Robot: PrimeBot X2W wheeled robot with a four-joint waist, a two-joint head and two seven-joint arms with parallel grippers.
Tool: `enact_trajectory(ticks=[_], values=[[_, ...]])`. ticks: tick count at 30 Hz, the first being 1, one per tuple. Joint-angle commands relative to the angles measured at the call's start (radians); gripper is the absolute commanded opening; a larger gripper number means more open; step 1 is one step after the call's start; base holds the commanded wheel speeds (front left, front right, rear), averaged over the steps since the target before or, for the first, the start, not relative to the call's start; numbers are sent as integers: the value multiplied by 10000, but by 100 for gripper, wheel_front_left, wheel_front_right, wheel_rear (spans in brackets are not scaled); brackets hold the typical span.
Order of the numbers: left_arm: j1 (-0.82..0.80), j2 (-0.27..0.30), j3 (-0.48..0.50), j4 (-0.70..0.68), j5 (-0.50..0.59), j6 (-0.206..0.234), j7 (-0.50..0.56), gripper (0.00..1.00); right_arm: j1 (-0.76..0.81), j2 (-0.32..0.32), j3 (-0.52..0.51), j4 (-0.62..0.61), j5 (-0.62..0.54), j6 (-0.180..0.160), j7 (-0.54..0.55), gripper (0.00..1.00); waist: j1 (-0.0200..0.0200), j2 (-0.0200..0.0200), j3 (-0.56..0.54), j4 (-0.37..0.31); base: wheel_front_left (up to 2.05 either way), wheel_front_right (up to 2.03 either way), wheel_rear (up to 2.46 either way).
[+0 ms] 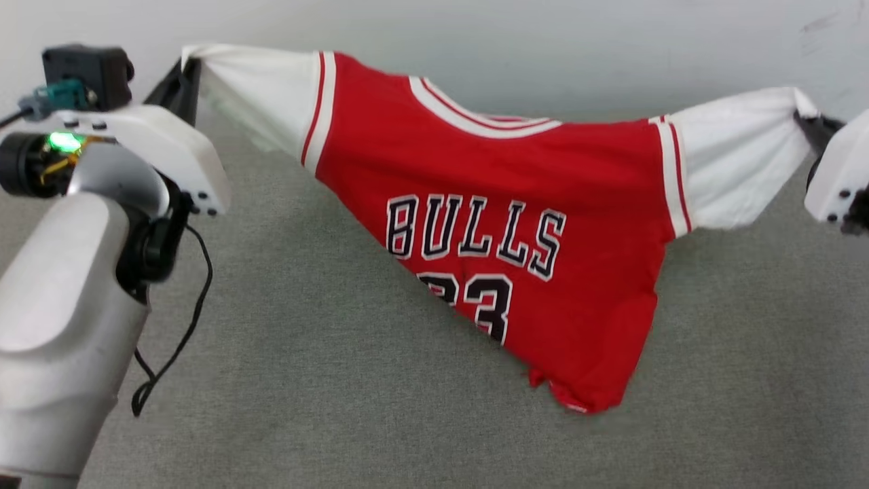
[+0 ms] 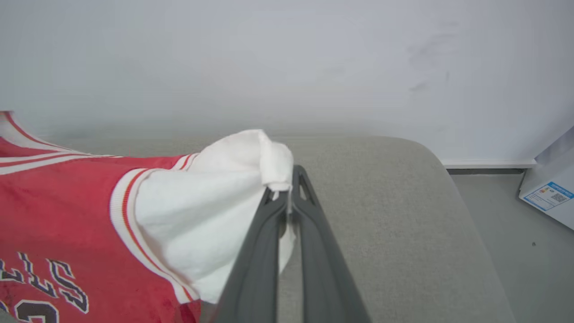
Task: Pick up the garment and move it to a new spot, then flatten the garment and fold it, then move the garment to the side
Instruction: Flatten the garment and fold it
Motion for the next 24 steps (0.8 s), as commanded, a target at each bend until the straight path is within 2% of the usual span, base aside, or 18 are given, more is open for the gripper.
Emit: enact_trajectory(ticks=[1, 7, 11, 12, 24], values=[[-192, -8, 46, 80, -15, -38, -71, 0, -288, 35, 39, 35, 40, -7, -116, 0, 0, 0, 140, 11, 0, 0, 0], [-2598, -551, 363, 1825, -4, -397, -661, 0, -2777, 175, 331, 1169, -246, -7, -1420, 0, 0, 0, 1213, 98, 0, 0, 0], [-4276, -537, 362, 2796, 431, -542, -1228, 0, -4490, 339, 642, 1789, -603, -7, -2504, 0, 0, 0, 2022, 74, 0, 0, 0], [-5120, -568, 396, 3167, 605, -613, -1545, 0, -5383, 372, 694, 2043, -779, -7, -3107, 0, 0, 0, 2398, 68, 0, 0, 0], [-8584, -618, 665, 4416, 1010, -1049, -3174, 0, -9331, 689, 1225, 3295, -1262, -7, -5529, 0, 0, 0, 4071, 0, 0, 0, 0]])
